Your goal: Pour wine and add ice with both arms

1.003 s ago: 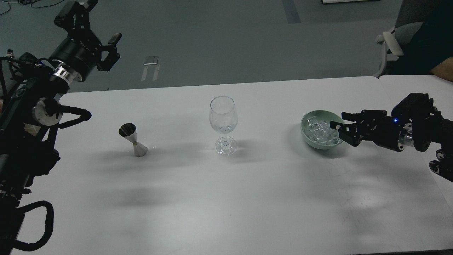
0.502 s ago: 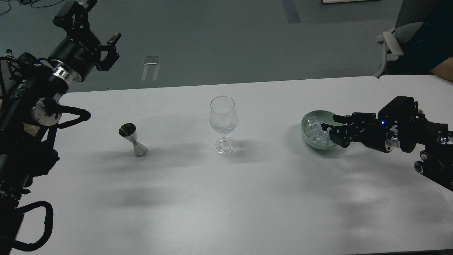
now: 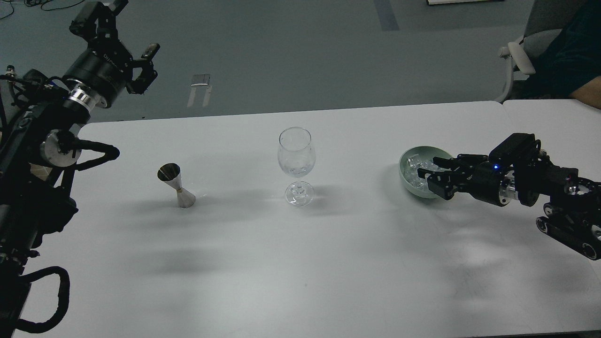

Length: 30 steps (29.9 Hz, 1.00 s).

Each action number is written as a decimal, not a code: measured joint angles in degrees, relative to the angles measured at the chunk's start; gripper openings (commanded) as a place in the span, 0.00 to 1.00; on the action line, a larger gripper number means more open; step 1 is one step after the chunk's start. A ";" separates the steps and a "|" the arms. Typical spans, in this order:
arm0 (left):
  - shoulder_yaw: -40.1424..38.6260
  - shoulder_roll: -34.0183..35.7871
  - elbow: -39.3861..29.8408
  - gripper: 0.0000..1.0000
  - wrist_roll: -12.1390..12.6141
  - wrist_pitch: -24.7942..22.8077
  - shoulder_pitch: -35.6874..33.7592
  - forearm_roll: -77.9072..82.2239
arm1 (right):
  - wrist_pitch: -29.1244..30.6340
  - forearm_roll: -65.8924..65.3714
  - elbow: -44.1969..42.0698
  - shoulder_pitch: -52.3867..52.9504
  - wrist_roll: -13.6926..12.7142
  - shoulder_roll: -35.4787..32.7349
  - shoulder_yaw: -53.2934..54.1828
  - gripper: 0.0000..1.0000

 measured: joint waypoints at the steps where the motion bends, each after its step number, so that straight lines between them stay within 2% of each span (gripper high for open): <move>1: 0.00 0.02 0.00 0.98 0.00 0.00 -0.02 0.00 | 0.00 0.00 -0.34 0.00 0.00 0.00 0.00 0.54; 13: 0.00 0.25 -0.25 0.98 -0.08 0.00 -0.35 0.00 | 0.01 0.01 -1.48 -0.02 0.00 1.25 0.01 0.54; 23: 0.00 0.28 -0.26 0.98 -0.08 0.09 -0.46 0.00 | -0.01 0.02 -1.51 0.28 0.00 1.40 -2.01 0.43; 30: 0.00 0.29 -0.43 0.98 -0.08 0.10 -0.46 0.00 | 0.00 -0.03 -1.48 0.50 0.00 1.44 -3.10 0.40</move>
